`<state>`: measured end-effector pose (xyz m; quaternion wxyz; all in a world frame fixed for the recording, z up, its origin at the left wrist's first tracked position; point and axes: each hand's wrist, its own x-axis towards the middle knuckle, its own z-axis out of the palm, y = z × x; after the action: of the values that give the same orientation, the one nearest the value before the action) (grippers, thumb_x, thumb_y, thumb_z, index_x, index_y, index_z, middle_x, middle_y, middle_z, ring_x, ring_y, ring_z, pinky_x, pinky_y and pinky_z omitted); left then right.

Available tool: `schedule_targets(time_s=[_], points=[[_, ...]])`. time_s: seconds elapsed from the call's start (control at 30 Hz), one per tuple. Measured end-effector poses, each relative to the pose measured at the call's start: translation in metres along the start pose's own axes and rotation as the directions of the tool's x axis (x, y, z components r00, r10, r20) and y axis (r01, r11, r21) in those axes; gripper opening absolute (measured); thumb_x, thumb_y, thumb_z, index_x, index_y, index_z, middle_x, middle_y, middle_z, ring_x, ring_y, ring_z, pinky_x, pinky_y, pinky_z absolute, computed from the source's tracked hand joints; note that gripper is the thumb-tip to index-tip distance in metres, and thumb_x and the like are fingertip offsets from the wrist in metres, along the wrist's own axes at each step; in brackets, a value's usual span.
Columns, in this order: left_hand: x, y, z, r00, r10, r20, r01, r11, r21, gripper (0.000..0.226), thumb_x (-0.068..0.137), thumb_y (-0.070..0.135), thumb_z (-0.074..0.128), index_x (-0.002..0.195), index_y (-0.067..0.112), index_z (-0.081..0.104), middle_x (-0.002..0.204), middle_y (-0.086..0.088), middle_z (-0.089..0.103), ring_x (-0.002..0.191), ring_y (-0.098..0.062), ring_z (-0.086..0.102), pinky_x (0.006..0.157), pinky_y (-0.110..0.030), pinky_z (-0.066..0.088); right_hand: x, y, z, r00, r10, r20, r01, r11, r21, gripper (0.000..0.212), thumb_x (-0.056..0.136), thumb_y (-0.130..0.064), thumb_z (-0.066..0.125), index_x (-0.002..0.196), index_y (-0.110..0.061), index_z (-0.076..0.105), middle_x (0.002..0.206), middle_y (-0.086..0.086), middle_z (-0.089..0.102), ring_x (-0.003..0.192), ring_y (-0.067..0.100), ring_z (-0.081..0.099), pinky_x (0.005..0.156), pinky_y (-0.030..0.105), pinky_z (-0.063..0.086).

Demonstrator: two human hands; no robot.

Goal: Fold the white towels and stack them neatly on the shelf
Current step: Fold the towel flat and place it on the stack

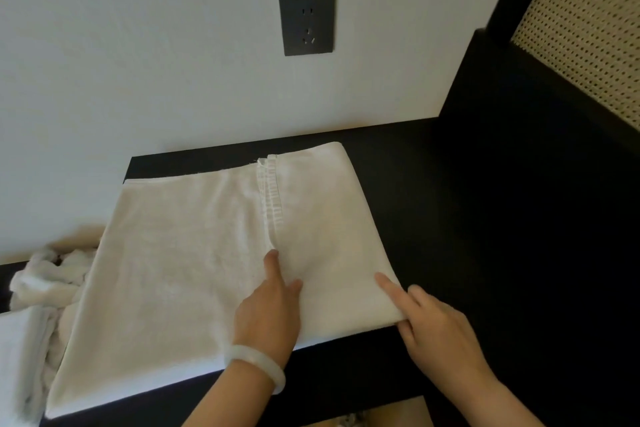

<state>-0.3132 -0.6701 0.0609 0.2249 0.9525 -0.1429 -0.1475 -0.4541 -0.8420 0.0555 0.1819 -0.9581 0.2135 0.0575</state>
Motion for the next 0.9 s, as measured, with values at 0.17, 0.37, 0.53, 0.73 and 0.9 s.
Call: schedule_targets(time_s=[0.17,0.37,0.53,0.73,0.9], points=[[-0.001,-0.009,0.004,0.985,0.172,0.004,-0.171,0.978,0.123,0.05,0.105,0.038,0.025,0.152,0.036,0.008,0.082,0.013,0.05,0.062,-0.006,0.049,0.055,-0.02,0.038,-0.006,0.004,-0.006,0.998,-0.044,-0.035,0.045,0.998,0.042,0.083,0.096,-0.027,0.056,0.144,-0.057,-0.005,0.095,-0.018,0.049,0.075,0.0,0.051,0.071,0.02,0.051],[0.015,-0.004,0.001,0.95,0.281,-0.137,-0.223,0.916,0.333,0.062,0.091,0.036,0.061,0.146,0.016,0.041,0.123,-0.013,0.051,0.109,-0.03,0.053,0.086,-0.037,0.05,0.043,-0.027,-0.069,0.982,0.19,-0.005,-0.19,0.982,-0.005,0.059,0.097,-0.011,0.045,0.147,-0.041,0.034,0.144,-0.013,0.041,0.132,0.008,0.04,0.109,0.029,0.039],[0.029,-0.004,0.021,0.951,0.309,0.03,-0.305,0.911,0.278,0.073,0.084,0.056,-0.015,0.153,0.032,-0.016,0.16,0.003,-0.024,0.148,-0.019,-0.02,0.122,-0.039,-0.006,0.08,-0.052,-0.01,0.994,-0.05,-0.096,0.047,0.998,-0.035,0.058,0.105,-0.038,0.026,0.157,-0.027,0.004,0.165,-0.005,0.004,0.151,0.011,-0.002,0.123,0.033,0.0],[0.03,-0.015,0.029,0.943,0.333,-0.008,-0.322,0.919,0.229,0.066,0.089,0.054,-0.013,0.151,0.034,-0.02,0.158,0.008,-0.029,0.144,-0.011,-0.029,0.121,-0.038,-0.013,0.086,-0.054,0.009,0.984,-0.047,-0.172,0.006,0.973,-0.232,0.061,0.102,-0.043,0.018,0.156,-0.016,0.009,0.164,0.01,0.005,0.152,0.024,0.0,0.123,0.048,0.001],[0.029,-0.012,0.023,0.946,0.323,0.008,-0.32,0.934,0.16,0.074,0.081,0.053,-0.031,0.149,0.027,-0.022,0.156,0.009,-0.031,0.141,-0.008,-0.033,0.119,-0.035,-0.014,0.082,-0.075,0.029,0.993,-0.093,-0.068,0.072,0.961,-0.268,0.064,0.095,-0.044,0.022,0.147,-0.01,0.039,0.153,0.013,0.038,0.143,0.028,0.035,0.111,0.053,0.018]])
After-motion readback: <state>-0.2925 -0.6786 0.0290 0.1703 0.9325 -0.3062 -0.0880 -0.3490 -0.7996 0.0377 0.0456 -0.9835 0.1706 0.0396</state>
